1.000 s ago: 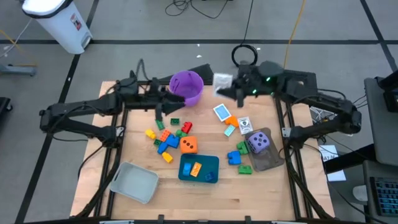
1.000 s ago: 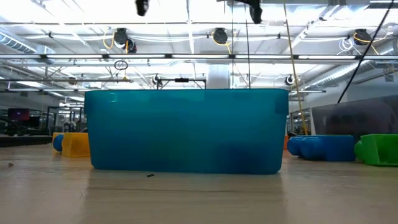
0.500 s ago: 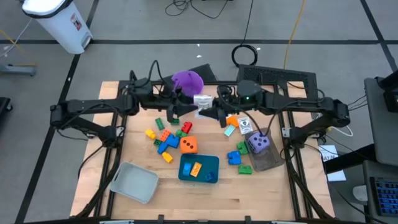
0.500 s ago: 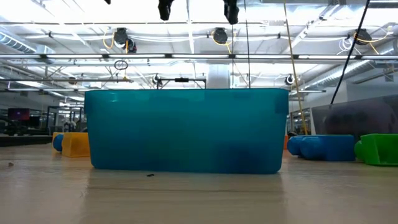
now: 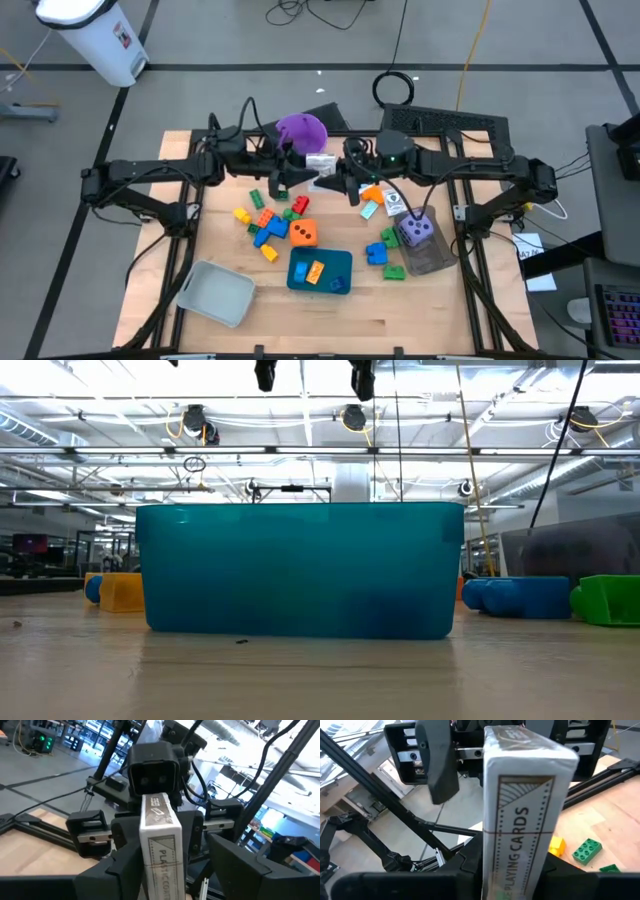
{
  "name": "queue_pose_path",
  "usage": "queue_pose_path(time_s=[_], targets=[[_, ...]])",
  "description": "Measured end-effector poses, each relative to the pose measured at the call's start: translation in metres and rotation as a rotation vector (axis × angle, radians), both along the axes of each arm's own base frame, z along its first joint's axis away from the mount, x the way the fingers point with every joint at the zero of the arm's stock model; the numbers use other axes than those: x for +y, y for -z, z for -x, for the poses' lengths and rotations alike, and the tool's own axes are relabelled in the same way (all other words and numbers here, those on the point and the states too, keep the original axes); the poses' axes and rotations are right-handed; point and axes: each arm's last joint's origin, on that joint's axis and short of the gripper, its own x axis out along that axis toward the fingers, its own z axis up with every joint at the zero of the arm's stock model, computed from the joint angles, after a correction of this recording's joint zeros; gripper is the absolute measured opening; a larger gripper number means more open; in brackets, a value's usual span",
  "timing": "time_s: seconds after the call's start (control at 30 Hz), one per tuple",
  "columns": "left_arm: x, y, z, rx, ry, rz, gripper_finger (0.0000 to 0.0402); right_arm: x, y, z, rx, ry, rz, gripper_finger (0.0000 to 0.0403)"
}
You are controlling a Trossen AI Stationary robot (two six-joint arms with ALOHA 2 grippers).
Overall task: Pick & Place Toys
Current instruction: Put the brown deck of cards into the gray bin
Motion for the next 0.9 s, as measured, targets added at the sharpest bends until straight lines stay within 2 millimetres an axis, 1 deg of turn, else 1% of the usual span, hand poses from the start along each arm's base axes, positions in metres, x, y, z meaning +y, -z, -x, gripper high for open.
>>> queue_pose_path(time_s=[0.2, 0.3, 0.4, 0.5, 0.67, 0.73, 0.83, 0.9], targets=[[0.0, 0.001, 0.0, 0.005, 0.02, -0.009, 0.0141, 0.0, 0.0, 0.0, -0.001, -0.005, 0.001, 0.0065], [0.0, 0.001, 0.0, 0.004, 0.019, -0.022, 0.0111, 0.0, 0.0, 0.0, -0.004, -0.006, 0.001, 0.0073], [0.0, 0.001, 0.0, 0.003, 0.02, -0.029, 0.0089, 0.0, 0.0, 0.0, -0.002, -0.004, 0.003, 0.0082], [0.001, 0.001, 0.0, 0.001, 0.027, -0.038, 0.008, 0.0, 0.0, 0.0, -0.003, -0.006, 0.01, 0.0085], [0.005, 0.001, 0.001, 0.001, 0.049, -0.042, 0.0086, -0.001, 0.0, 0.0, -0.005, -0.077, -0.002, 0.0092], [0.006, -0.001, 0.003, -0.003, 0.057, -0.045, 0.0084, -0.003, -0.001, 0.001, -0.01, -0.105, -0.01, 0.0102], [0.008, -0.003, 0.006, -0.018, 0.072, -0.056, 0.0078, -0.008, -0.006, 0.008, -0.018, -0.123, -0.014, 0.0123], [0.009, -0.01, 0.014, -0.035, 0.081, -0.065, 0.0078, -0.013, -0.011, 0.013, -0.036, -0.116, -0.01, 0.0141]])
